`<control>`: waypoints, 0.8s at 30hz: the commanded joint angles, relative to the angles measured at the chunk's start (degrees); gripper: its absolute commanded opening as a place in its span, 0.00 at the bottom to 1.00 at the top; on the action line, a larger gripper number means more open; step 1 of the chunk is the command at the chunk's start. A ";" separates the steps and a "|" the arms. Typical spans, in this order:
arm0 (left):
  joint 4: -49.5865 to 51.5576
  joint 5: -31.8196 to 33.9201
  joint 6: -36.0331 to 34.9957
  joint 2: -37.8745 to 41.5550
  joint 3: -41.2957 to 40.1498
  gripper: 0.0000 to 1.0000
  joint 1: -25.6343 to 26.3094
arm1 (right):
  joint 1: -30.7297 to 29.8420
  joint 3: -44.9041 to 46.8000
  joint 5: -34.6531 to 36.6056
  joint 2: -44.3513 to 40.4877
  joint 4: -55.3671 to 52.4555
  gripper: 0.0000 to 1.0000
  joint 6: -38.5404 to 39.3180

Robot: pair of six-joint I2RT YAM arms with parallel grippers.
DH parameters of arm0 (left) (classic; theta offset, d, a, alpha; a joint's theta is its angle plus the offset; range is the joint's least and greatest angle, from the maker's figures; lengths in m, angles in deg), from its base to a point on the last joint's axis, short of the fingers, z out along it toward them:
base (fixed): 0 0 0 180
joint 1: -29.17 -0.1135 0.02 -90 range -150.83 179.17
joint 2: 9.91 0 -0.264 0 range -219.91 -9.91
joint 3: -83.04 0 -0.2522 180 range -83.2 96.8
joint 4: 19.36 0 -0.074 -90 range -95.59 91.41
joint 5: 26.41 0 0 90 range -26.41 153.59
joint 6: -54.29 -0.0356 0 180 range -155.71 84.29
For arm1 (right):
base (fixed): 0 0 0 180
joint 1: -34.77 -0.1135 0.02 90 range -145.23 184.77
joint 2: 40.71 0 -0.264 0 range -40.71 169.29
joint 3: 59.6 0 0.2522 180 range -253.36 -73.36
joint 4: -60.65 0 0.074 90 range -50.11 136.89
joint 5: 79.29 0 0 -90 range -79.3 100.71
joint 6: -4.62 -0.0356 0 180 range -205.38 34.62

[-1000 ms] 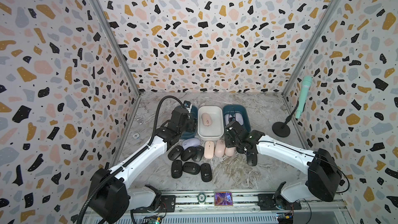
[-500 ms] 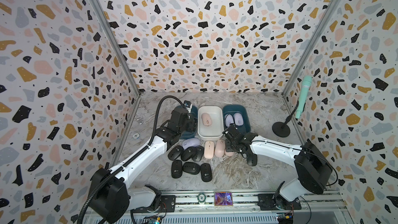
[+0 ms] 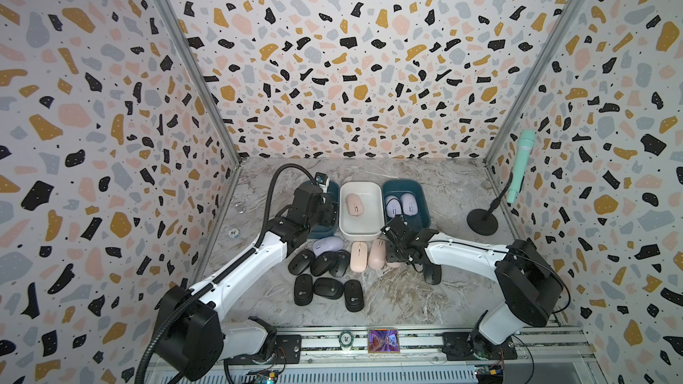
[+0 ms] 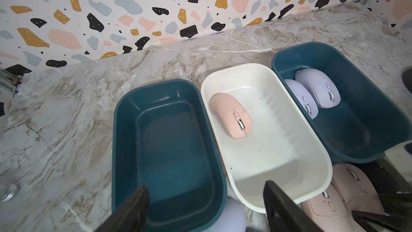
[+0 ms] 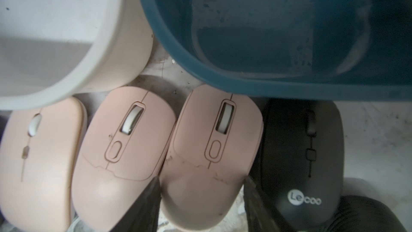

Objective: Place the mice by color into the storage box
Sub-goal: Pick up the mouse from the center of the board.

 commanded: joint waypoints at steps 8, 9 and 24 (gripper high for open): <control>-1.02 -0.14 -0.68 0.30 0.80 0.80 -0.54 | 0.72 0.09 0.46 2.84 0.03 0.61 -0.80; -1.05 -0.18 -0.68 0.34 0.85 0.80 -0.54 | 0.71 0.02 0.50 3.20 -0.01 0.61 -0.79; -0.92 0.08 -0.93 0.41 0.81 0.80 -0.81 | 0.63 -0.14 0.47 5.90 0.68 0.64 -0.19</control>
